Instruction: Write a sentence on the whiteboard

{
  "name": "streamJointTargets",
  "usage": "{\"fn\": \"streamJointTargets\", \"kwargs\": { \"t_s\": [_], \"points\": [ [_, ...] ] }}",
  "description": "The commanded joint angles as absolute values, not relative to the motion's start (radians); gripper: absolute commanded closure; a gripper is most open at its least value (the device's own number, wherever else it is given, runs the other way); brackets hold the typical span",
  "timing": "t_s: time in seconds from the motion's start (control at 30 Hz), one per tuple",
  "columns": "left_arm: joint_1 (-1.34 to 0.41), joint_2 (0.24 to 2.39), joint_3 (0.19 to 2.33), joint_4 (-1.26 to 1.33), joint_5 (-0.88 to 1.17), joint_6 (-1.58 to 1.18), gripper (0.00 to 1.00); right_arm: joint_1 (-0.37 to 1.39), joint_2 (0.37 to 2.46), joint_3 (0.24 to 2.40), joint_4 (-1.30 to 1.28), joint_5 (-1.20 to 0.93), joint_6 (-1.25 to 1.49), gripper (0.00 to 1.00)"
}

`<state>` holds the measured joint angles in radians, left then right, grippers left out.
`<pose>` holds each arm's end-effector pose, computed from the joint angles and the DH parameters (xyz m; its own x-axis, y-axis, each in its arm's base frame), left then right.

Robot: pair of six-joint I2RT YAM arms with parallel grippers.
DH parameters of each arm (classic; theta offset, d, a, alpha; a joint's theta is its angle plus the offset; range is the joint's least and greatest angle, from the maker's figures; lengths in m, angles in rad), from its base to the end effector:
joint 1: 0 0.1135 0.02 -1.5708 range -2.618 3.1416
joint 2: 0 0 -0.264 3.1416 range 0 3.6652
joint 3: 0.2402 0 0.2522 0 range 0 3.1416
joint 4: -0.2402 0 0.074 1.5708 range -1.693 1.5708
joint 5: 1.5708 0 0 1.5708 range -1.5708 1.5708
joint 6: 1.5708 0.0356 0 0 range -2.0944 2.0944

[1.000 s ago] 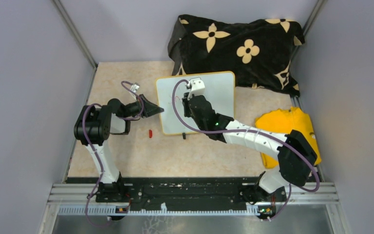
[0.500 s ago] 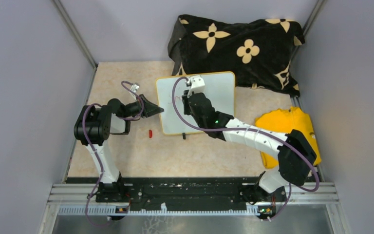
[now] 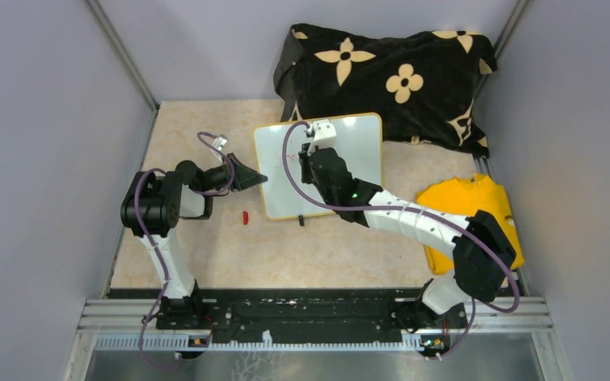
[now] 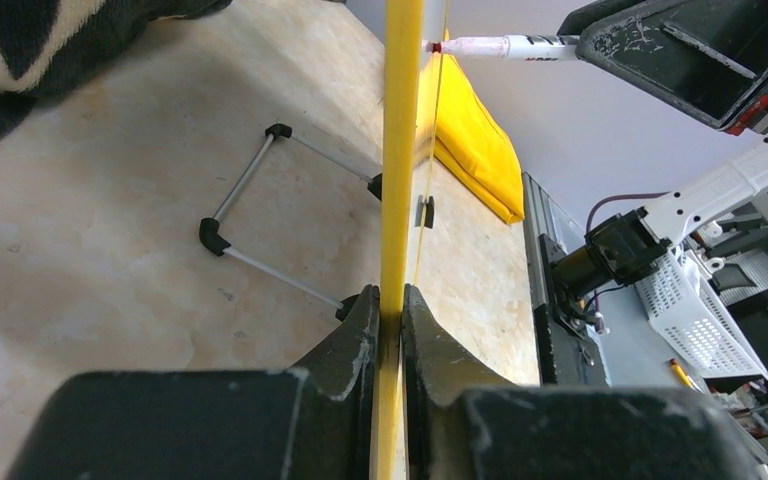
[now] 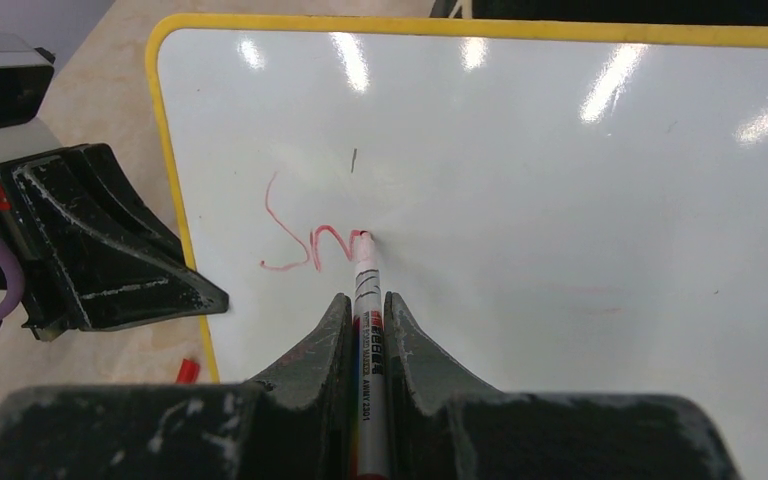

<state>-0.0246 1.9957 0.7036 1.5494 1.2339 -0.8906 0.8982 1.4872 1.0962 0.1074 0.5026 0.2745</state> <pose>0.3359 -0.0419 0.1568 -0.5557 -0.2434 -0.7950 0.7768 0.1888 -0.6008 0.2304 0.2617 0.3093 -0.2755 0.0354 -0.9606 -0.3352 0.9331 0.1305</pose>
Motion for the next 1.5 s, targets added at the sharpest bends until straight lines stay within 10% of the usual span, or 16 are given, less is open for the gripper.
{"fn": "streamJointTargets", "kwargs": {
  "t_s": [0.0, 0.8, 1.47],
  "points": [
    [-0.023, 2.025, 0.707, 1.791, 1.25, -0.898, 1.0, 0.866, 1.459, 1.1, 0.114, 0.554, 0.277, 1.0],
    [-0.025, 2.023, 0.709, 1.791, 1.246, -0.904, 1.0, 0.867, 1.399, 1.011, 0.093, 0.466, 0.301, 1.0],
    [-0.023, 2.017, 0.728, 1.793, 1.235, -0.978, 0.6, 0.868, 1.256, 1.025, 0.09, 0.371, 0.317, 1.0]
  ]
}}
